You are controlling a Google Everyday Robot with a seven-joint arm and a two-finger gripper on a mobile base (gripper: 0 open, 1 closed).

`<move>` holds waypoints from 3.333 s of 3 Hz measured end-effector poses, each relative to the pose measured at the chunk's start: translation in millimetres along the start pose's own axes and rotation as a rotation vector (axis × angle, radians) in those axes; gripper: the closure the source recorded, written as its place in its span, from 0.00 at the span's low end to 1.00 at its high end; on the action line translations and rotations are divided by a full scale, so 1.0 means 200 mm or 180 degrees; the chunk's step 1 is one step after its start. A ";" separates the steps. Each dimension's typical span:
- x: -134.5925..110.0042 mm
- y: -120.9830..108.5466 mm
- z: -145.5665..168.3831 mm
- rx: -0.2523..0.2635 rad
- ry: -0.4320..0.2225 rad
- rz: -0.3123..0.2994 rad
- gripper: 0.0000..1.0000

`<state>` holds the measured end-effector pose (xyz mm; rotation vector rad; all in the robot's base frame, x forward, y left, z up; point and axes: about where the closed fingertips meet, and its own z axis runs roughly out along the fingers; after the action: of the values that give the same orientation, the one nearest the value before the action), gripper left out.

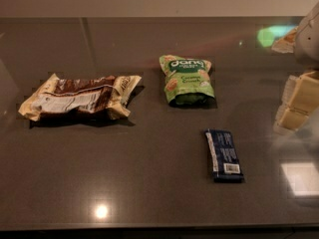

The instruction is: Pick rxbar blueberry

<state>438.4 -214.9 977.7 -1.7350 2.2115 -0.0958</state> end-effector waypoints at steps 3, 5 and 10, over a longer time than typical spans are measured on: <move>-0.14 0.05 0.17 -0.0371 -0.0334 -0.0928 0.00; -0.25 0.19 0.34 -0.0695 -0.0311 -0.2292 0.00; -0.13 0.39 0.59 -0.0876 -0.0352 -0.4220 0.00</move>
Offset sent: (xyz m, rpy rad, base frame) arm 0.0087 0.0191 -0.0219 0.0741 0.0398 0.2584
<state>405.0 -152.6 852.6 -2.9250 0.6815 0.0101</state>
